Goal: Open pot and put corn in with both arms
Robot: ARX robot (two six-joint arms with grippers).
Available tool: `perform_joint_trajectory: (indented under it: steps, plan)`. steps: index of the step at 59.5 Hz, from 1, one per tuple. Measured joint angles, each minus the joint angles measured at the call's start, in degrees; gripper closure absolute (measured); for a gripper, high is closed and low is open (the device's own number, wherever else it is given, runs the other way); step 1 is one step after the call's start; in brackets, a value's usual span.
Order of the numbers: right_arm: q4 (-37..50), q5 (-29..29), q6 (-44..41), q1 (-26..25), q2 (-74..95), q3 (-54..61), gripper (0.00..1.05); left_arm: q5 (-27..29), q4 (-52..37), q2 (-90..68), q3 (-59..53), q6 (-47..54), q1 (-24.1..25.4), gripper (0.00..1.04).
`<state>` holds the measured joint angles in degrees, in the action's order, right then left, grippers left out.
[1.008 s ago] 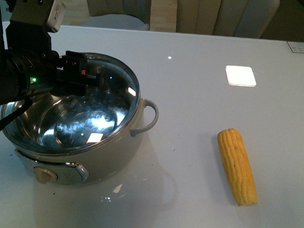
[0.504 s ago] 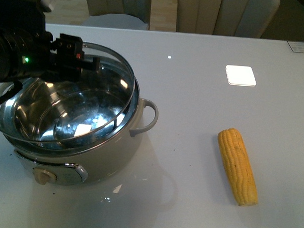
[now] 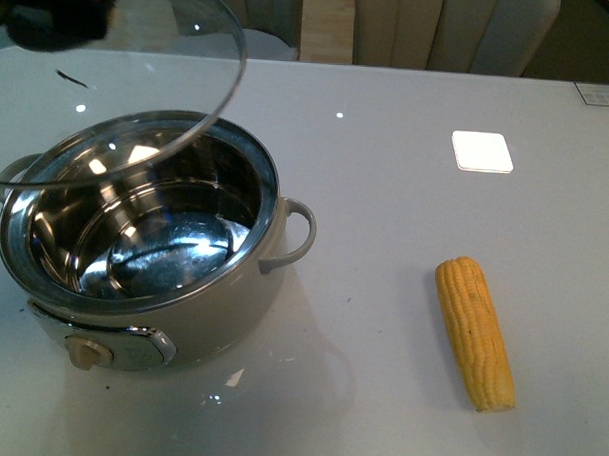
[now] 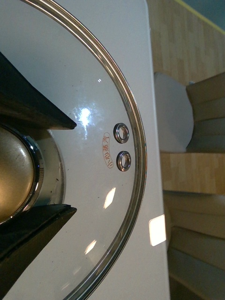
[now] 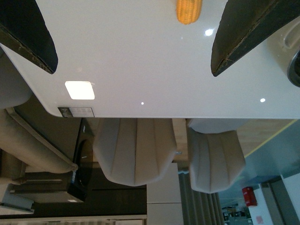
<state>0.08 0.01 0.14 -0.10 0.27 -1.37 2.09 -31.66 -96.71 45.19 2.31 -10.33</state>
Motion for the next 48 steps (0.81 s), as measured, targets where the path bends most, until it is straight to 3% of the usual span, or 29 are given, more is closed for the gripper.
perform_joint_trajectory:
  steps: [5,27,40,48]
  plan:
    - [0.0,0.0,0.0,0.0,0.0,0.0,0.09,-0.6,-0.2,1.9,-0.3,0.5,3.4,0.63]
    - [0.0,0.0,0.0,0.0,0.0,0.0,0.09,-9.7,-10.8,3.2,-7.1,4.2,27.1,0.63]
    - [0.0,0.0,0.0,0.0,0.0,0.0,0.09,-16.8,-20.1,-8.3,-7.3,7.2,39.6,0.63]
    - [0.0,0.0,0.0,0.0,0.0,0.0,0.09,-21.8,-26.2,-17.9,-7.1,7.5,44.5,0.63]
